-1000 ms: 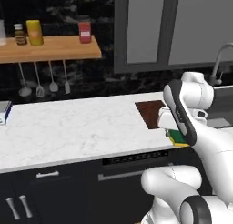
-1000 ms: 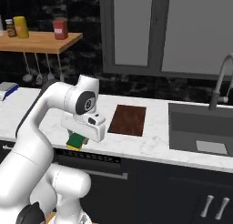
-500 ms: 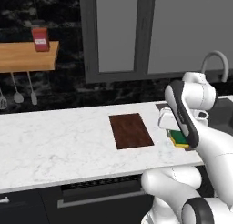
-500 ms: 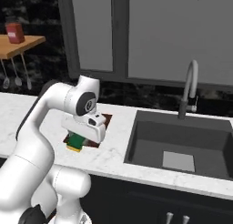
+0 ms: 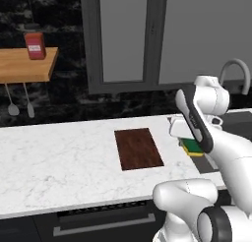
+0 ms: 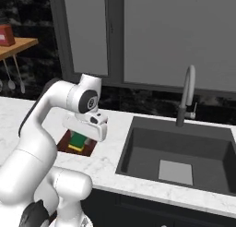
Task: Pick up the sponge from the counter and clean the cutting board by briefly scrubbing or pressing down on the cutting board. Once finished, release the sponge.
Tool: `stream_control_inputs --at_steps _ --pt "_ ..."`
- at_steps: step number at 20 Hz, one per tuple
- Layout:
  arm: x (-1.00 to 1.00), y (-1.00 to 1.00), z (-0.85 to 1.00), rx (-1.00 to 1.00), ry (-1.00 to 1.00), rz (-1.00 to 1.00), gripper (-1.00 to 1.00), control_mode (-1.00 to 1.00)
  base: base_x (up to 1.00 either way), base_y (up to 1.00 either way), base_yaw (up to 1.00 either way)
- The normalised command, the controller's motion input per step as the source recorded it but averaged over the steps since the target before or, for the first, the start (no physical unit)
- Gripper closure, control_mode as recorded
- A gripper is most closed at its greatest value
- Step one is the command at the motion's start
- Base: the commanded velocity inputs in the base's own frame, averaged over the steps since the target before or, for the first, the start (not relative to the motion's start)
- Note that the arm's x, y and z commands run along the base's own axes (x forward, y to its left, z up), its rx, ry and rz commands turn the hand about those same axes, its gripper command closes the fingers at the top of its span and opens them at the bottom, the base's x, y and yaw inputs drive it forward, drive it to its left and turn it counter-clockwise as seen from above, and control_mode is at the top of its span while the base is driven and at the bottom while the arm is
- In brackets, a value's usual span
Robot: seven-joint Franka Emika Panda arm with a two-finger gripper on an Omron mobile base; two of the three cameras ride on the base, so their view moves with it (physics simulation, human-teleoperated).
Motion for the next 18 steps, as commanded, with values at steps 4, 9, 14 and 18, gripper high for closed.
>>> stream_control_inputs --at_steps 4,9,14,18 --pt "1.0 0.78 -0.1 -0.12 0.05 0.0 1.0 -1.0 0.0 0.0 0.0" --pt "0.99 0.62 -0.27 -0.03 0.05 0.0 1.0 -1.0 0.0 0.0 0.0" --pt "0.68 0.47 -0.38 0.0 0.0 -0.03 1.0 -1.0 0.0 0.0 0.0" --pt "0.42 0.46 -0.41 0.0 -0.02 -0.16 1.0 -1.0 0.0 0.0 0.0"
